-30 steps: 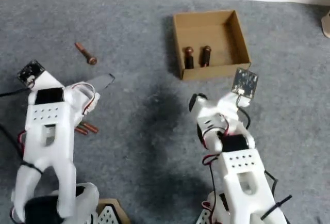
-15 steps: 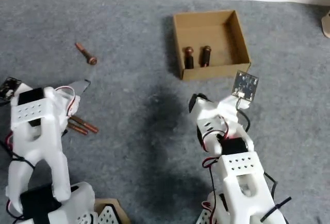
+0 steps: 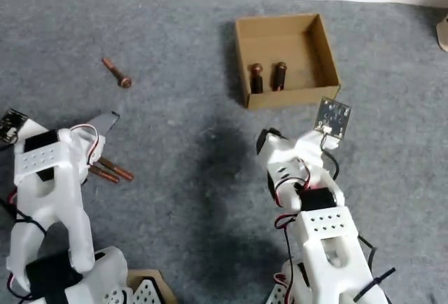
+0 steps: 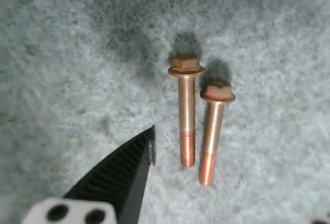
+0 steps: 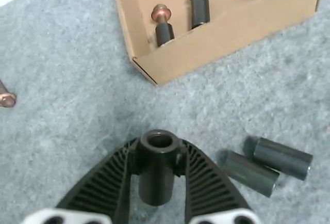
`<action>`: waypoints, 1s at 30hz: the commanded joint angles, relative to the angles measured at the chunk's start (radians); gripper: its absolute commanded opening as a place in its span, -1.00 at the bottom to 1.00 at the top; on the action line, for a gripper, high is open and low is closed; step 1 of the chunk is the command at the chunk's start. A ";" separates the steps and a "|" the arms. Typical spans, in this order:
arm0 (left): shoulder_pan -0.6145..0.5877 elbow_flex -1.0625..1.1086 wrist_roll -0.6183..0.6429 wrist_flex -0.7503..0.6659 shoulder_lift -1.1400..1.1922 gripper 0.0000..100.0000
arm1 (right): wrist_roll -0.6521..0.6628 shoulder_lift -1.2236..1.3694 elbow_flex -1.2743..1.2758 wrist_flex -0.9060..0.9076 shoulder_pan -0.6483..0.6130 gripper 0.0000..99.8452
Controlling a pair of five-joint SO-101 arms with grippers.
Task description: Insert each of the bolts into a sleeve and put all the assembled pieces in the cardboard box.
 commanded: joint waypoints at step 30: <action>-0.071 -0.312 -0.008 0.146 0.423 0.07 | -0.006 -0.028 -0.007 -0.025 -0.005 -0.99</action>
